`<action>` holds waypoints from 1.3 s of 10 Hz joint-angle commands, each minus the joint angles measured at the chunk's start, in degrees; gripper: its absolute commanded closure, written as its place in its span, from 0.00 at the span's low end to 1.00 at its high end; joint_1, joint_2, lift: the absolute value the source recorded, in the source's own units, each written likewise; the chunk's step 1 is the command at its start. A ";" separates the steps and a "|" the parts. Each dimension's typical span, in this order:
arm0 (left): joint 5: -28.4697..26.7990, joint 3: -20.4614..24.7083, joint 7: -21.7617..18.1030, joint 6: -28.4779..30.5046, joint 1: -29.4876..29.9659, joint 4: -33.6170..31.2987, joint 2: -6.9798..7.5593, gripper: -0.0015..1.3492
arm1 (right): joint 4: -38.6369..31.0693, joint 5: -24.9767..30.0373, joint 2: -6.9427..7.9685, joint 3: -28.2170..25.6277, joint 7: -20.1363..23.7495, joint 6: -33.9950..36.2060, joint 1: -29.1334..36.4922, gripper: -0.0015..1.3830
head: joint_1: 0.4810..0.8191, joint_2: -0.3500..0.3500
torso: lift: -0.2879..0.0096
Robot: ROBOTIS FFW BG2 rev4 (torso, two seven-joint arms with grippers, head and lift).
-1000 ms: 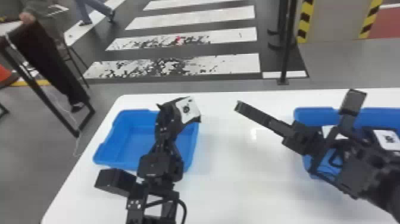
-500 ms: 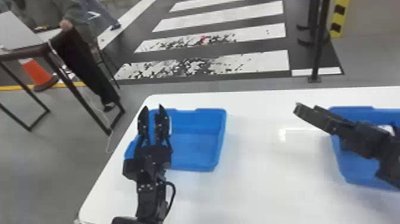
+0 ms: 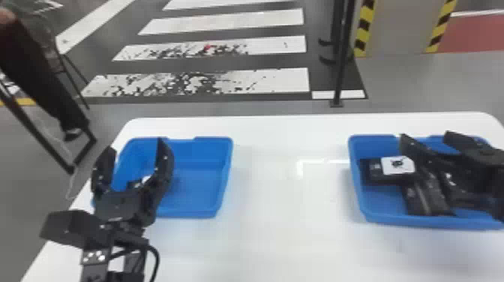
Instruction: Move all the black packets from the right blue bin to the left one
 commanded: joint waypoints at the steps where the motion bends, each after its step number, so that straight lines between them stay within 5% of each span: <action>1: 1.47 0.88 -1.32 5.51 2.21 -4.35 -0.48 0.10 | -2.74 4.36 0.36 -0.84 -1.83 3.27 1.77 0.09 | 0.63 0.66 | 0.40; 5: 2.04 -1.41 -2.90 8.60 3.33 -6.04 -0.57 0.10 | 5.00 9.62 0.53 -0.04 -3.68 6.65 -2.02 0.09 | 0.63 0.54 | 0.40; 13: 1.93 -1.41 -3.51 9.87 3.33 -5.90 -0.48 0.11 | 27.92 4.36 -0.26 6.47 -1.65 -0.95 -14.54 0.17 | 0.63 0.57 | 0.40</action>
